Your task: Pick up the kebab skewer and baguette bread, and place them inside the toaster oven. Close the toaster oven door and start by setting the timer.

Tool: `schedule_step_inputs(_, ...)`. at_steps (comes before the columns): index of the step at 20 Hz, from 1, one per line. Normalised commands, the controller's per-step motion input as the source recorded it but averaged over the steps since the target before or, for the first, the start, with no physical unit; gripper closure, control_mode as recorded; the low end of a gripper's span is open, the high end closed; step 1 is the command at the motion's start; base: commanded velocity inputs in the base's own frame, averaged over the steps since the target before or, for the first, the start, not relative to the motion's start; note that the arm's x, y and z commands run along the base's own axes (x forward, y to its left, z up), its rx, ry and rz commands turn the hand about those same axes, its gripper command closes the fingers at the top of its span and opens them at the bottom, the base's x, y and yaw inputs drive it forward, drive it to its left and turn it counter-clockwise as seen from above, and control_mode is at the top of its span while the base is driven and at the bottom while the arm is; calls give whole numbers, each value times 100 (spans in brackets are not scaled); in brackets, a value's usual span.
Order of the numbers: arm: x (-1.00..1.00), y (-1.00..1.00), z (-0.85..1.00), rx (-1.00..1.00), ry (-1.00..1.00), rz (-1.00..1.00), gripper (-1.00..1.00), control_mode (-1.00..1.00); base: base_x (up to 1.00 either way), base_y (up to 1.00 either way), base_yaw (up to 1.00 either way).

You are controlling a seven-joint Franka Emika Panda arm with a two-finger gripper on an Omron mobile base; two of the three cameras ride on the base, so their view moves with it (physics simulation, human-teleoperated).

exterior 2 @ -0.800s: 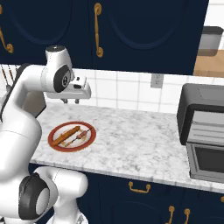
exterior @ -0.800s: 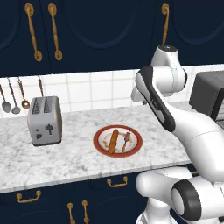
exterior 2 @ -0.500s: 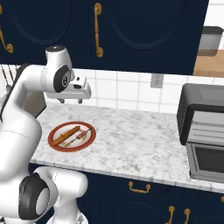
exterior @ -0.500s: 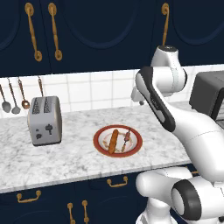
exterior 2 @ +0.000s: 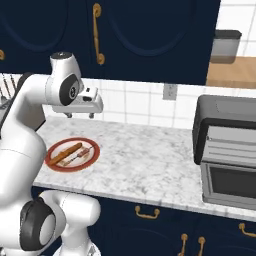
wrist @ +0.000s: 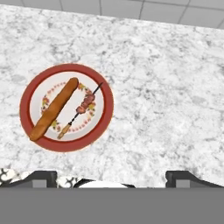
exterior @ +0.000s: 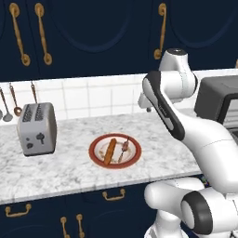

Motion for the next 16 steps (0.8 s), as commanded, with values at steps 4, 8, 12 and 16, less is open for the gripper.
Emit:
schedule_step_inputs(4,0,0,0,0,0,0,-100,100,0,-78,1)
schedule_step_inputs(8,0,0,0,0,0,0,-100,100,0,-63,0)
schedule_step_inputs(12,0,0,0,0,0,0,-100,100,0,-54,0)
schedule_step_inputs(16,0,0,0,0,0,0,-100,100,0,-46,0)
